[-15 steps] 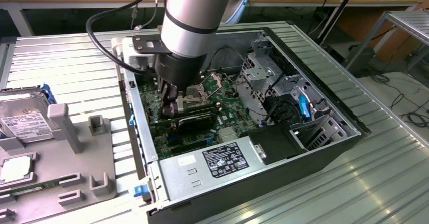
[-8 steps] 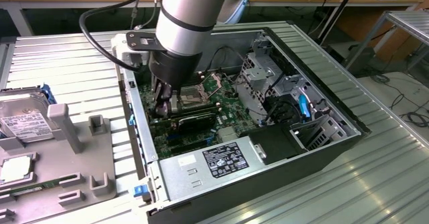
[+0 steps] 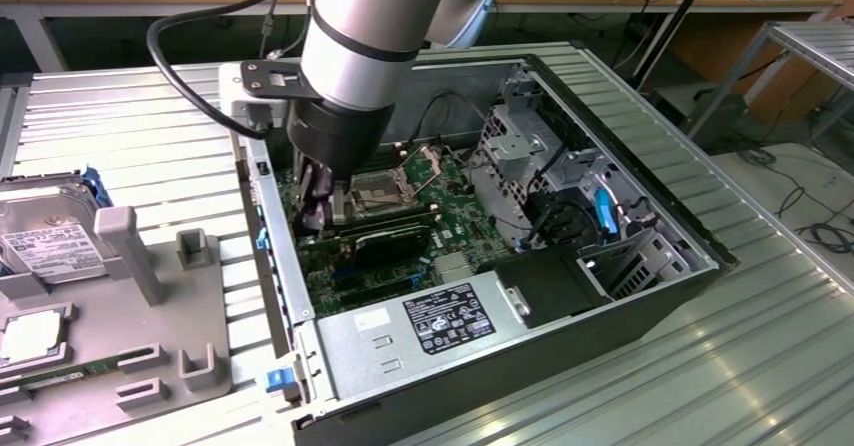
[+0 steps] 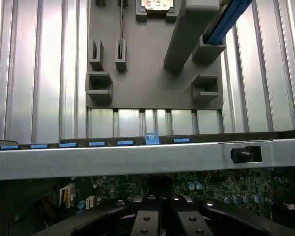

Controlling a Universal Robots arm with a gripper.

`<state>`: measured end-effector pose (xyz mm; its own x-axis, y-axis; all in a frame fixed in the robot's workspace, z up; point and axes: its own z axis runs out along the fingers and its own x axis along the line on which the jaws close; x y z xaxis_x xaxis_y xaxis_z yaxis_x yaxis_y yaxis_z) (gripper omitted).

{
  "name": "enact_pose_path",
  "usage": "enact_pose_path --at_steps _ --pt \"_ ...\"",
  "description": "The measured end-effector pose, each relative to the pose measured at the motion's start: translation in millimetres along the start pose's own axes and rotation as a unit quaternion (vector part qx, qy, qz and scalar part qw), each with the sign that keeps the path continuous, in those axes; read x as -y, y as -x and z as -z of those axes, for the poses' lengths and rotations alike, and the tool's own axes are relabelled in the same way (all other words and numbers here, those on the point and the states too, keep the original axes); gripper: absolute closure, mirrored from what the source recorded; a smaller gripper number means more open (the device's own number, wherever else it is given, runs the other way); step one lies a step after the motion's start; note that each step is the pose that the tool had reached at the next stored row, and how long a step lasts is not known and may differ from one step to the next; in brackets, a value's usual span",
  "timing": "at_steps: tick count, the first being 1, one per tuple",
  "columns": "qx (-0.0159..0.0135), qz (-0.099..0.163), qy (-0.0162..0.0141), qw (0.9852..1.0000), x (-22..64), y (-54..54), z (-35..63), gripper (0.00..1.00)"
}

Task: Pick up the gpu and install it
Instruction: 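Press down on the gpu until it lock into place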

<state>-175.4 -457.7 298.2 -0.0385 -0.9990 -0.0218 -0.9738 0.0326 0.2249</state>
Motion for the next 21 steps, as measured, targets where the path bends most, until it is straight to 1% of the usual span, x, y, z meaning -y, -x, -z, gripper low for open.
enact_pose_path --at_steps 1,2,9,13,15,21 --pt "0.0 0.0 0.0011 1.0 -1.0 -0.1 -0.3 0.89" --pt "0.0 0.0 0.0013 1.0 -1.4 -0.1 -0.3 0.89" --pt "0.0 0.0 0.0015 1.0 -1.7 -0.1 -0.1 0.89" --pt "0.0 0.0 0.0017 1.0 -2.6 0.0 4.8 0.89" --pt "0.0 0.0 0.0016 1.0 -3.5 0.1 9.5 0.89" --pt "0.0001 -0.001 0.0016 1.0 -3.9 0.1 10.3 0.89"
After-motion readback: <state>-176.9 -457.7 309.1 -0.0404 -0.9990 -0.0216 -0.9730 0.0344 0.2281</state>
